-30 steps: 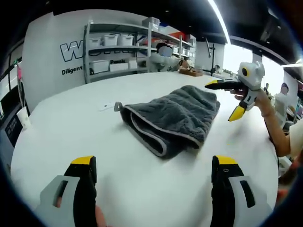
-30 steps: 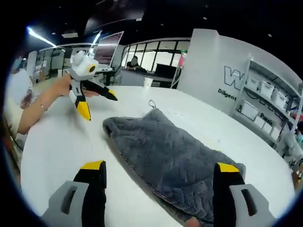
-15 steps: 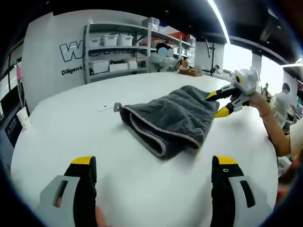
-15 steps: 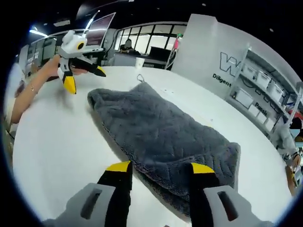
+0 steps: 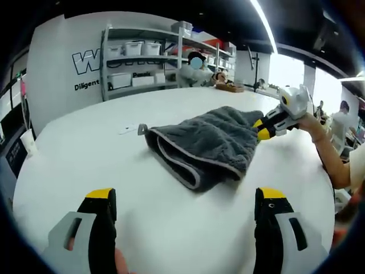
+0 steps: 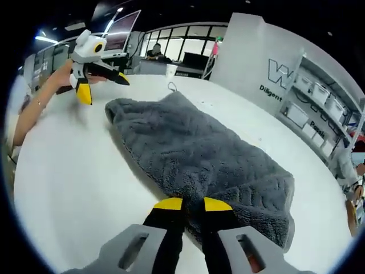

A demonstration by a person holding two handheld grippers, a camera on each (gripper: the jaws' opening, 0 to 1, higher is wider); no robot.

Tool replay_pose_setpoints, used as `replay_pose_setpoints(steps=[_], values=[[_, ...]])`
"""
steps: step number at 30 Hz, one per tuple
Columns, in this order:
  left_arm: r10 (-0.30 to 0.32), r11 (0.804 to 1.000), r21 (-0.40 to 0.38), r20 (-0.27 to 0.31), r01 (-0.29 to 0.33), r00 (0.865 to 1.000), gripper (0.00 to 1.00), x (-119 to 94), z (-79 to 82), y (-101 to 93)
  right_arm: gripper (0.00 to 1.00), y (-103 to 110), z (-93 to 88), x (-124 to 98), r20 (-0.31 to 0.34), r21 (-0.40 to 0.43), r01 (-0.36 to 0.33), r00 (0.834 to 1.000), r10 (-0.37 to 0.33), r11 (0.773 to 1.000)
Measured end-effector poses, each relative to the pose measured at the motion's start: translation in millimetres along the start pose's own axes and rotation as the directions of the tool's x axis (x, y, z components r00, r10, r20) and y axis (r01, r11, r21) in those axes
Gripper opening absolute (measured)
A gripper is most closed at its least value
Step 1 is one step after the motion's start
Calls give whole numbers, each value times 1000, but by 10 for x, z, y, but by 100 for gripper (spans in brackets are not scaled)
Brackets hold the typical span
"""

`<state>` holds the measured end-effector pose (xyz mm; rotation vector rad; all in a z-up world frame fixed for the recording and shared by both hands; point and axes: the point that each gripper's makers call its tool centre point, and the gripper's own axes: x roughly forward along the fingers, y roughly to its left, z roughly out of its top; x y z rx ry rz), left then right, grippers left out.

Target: Open the folded towel by lifting each exposed corner and separating the folded layers until the towel lies flat within the target outline without major curled edges

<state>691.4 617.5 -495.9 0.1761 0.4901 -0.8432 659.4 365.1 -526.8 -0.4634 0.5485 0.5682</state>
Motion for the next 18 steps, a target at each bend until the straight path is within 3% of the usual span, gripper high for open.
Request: replay_pose_setpoints(steps=[6, 18], values=[[3, 1000, -3, -2, -3, 1000, 99, 10, 9, 35, 1, 91, 55, 10, -2, 22, -20, 1000, 20, 1000], [10, 1000, -13, -20, -10, 1000, 98, 19, -44, 49, 1, 614, 296, 114, -18, -142, -92, 996, 91, 986]])
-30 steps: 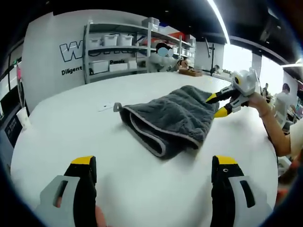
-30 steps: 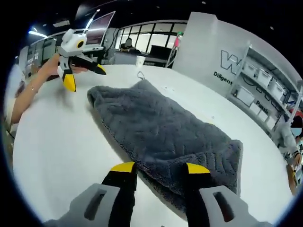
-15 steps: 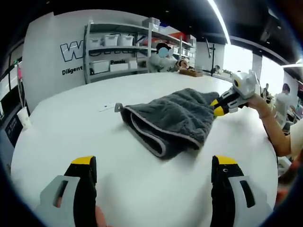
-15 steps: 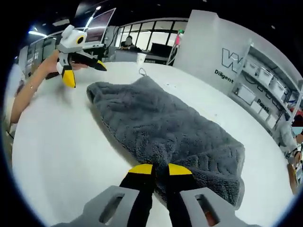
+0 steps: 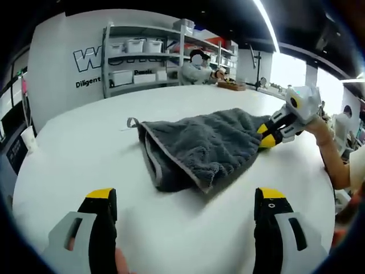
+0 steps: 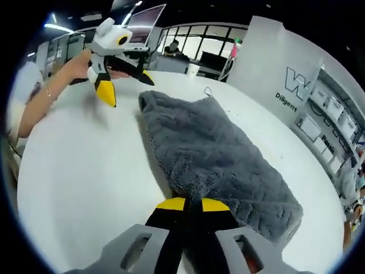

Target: Open the folded towel by lifting each exposed corner and separating the folded layers until the towel lies flat within the target outline without major curled edges

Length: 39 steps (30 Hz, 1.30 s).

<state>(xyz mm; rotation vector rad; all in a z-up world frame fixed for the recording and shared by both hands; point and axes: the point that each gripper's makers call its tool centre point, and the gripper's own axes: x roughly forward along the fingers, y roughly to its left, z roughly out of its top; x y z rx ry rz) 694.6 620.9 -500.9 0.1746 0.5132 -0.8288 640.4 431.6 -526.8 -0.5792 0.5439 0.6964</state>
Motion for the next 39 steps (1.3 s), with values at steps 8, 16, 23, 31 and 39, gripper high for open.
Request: replay_pose_setpoints(steps=[8, 16, 23, 31, 39], values=[[14, 1000, -12, -16, -14, 1000, 98, -10, -51, 8, 1, 244, 201, 77, 63, 35, -82, 995, 80, 996], [24, 1000, -17, -16, -24, 1000, 98, -44, -67, 8, 1, 384, 359, 138, 116, 72, -125, 986, 116, 990], [29, 999, -30, -13, -29, 1000, 98, -62, -71, 19, 1, 614, 543, 238, 150, 54, -171, 975, 162, 984], [34, 999, -39, -20, -35, 999, 98, -34, -56, 99, 4, 596, 588, 162, 170, -10, -165, 972, 164, 986], [30, 999, -42, -18, -31, 999, 97, -17, -32, 124, 27, 353, 821, -218, 347, 54, -167, 928, 139, 984]])
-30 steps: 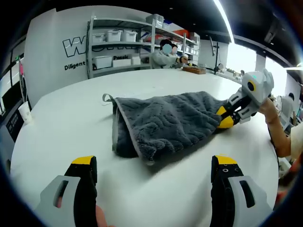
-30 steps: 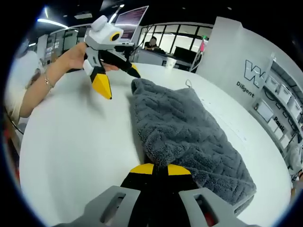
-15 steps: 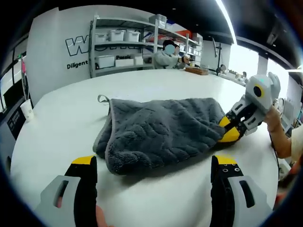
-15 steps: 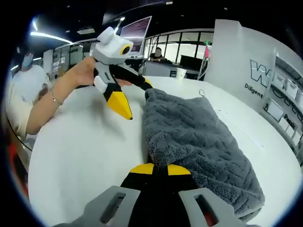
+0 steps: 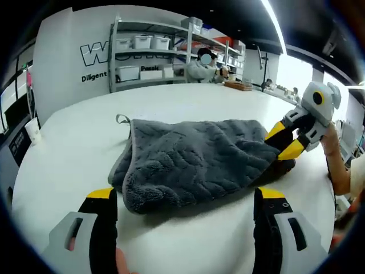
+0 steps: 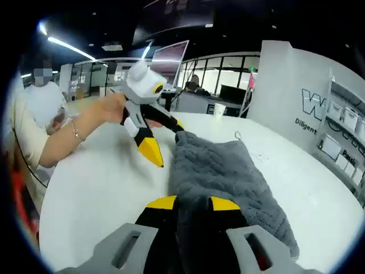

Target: Open the folded towel by lifting each exposed corner and separating the folded layers until the towel lies flat within the target outline without major curled edges

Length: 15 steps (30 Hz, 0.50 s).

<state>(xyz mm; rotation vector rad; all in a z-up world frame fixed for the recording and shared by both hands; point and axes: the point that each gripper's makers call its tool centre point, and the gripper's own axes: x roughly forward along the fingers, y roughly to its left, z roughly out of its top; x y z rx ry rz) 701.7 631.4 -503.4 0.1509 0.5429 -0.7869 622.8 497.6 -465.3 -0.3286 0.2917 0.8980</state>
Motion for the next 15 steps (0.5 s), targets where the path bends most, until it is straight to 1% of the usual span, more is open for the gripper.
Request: replay_pose_setpoints(steps=[3, 4, 5, 10, 11, 12, 14, 15], values=[[0, 1000, 0, -1, 0, 1000, 97, 17, 19, 27, 39, -126, 12, -107, 16, 9, 36, 999, -36, 999], [0, 1000, -1, -1, 0, 1000, 97, 22, 24, 32, 42, -222, -11, -155, 14, 18, 70, 997, -70, 997], [1, 1000, -1, -2, -1, 1000, 97, 27, 26, 32, 45, -268, -29, -178, 10, 27, 87, 996, -87, 996], [2, 1000, -4, -10, -2, 1000, 97, 29, -7, 22, 67, -515, -197, -312, -28, 92, 158, 987, -156, 983], [2, 1000, -4, -10, -2, 1000, 97, 30, -6, 25, 73, -558, -228, -336, -35, 102, 171, 985, -168, 980], [3, 1000, -4, -10, -3, 1000, 97, 34, -1, 34, 77, -620, -260, -365, -39, 116, 191, 982, -187, 975], [3, 1000, -6, -10, -3, 1000, 97, 39, 6, 46, 85, -681, -299, -399, -45, 127, 209, 978, -204, 970], [3, 1000, -7, -11, -3, 1000, 97, 37, 3, 45, 87, -709, -322, -420, -49, 136, 219, 976, -214, 966]])
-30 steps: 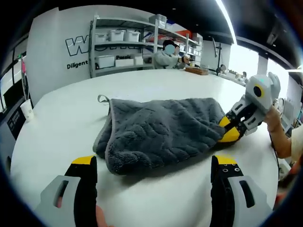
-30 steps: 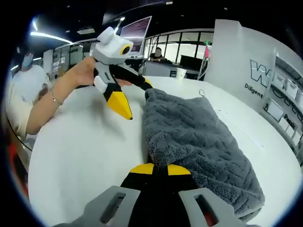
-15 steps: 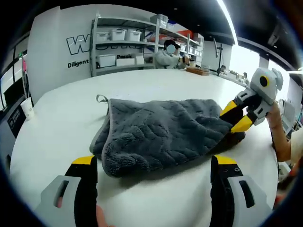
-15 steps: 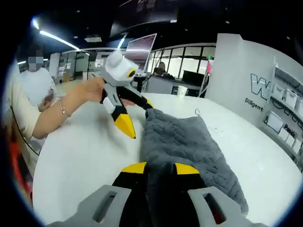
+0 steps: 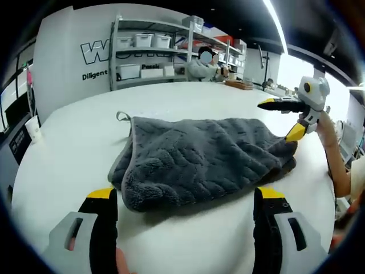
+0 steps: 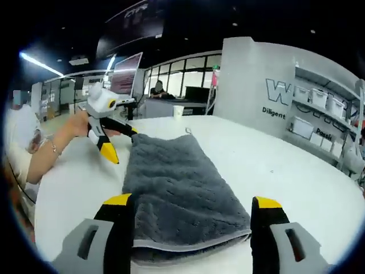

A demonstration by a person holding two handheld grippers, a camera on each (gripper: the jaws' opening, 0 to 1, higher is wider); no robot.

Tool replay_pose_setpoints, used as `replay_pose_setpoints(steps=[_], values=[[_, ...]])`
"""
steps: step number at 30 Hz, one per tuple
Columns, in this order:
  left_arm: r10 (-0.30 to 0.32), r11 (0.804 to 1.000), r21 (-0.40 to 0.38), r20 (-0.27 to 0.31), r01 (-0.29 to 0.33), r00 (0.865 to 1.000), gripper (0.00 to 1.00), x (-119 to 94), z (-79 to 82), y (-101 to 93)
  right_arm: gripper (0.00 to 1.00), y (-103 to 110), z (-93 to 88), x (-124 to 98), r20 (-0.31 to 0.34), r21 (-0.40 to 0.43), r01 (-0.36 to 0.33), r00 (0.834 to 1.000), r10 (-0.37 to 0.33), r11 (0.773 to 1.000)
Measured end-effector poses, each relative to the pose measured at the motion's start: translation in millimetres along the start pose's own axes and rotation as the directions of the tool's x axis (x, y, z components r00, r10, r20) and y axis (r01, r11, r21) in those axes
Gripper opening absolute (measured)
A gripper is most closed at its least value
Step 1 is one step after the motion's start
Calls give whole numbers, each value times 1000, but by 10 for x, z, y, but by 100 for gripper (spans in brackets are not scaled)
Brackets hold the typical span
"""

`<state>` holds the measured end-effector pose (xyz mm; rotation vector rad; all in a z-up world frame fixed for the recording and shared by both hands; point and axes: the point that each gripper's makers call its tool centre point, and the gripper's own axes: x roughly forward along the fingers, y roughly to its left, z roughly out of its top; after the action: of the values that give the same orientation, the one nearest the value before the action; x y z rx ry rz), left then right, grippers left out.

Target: Open the folded towel by lifting each exposed corner and separating the folded layers until the towel lies flat within the target outline without major curled edges

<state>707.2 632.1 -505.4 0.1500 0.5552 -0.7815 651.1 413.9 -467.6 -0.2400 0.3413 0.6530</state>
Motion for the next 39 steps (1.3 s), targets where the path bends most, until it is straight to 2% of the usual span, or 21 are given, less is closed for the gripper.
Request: replay_pose_setpoints(steps=[5, 8, 14, 24, 28, 29, 32, 36, 39], values=[[-3, 1000, -24, 16, 3, 1000, 96, -23, -5, -32, 100, -113, -34, -51, -4, 34, 50, 999, -50, 998], [5, 1000, -27, 19, -5, 1000, 96, -24, -1, -16, 99, -138, -15, -61, 6, 44, 55, 998, -56, 997], [20, 996, -86, 58, -15, 998, 92, -24, 26, -4, 100, -128, -18, -44, -2, 29, 51, 999, -51, 998], [93, 986, -149, 113, -75, 989, 88, -34, 69, 111, 99, -84, -5, -30, -1, 20, 38, 999, -38, 999], [122, 974, -206, 141, -92, 982, 73, 30, 65, 166, 99, -72, 7, -27, 1, 18, 37, 999, -37, 999], [126, 974, -206, 142, -95, 982, 69, 52, 58, 172, 99, -75, 6, -26, 0, 18, 39, 999, -39, 999], [177, 975, -156, 126, -156, 976, 60, 83, 8, 243, 99, -79, 0, -17, -6, 10, 45, 999, -45, 999], [165, 974, -178, 153, -137, 974, 53, 123, 37, 230, 99, -41, 10, -11, -3, 8, 39, 999, -39, 999], [195, 973, -159, 168, -169, 966, 44, 130, 47, 264, 99, -10, 19, -1, -1, 7, 31, 1000, -31, 999]])
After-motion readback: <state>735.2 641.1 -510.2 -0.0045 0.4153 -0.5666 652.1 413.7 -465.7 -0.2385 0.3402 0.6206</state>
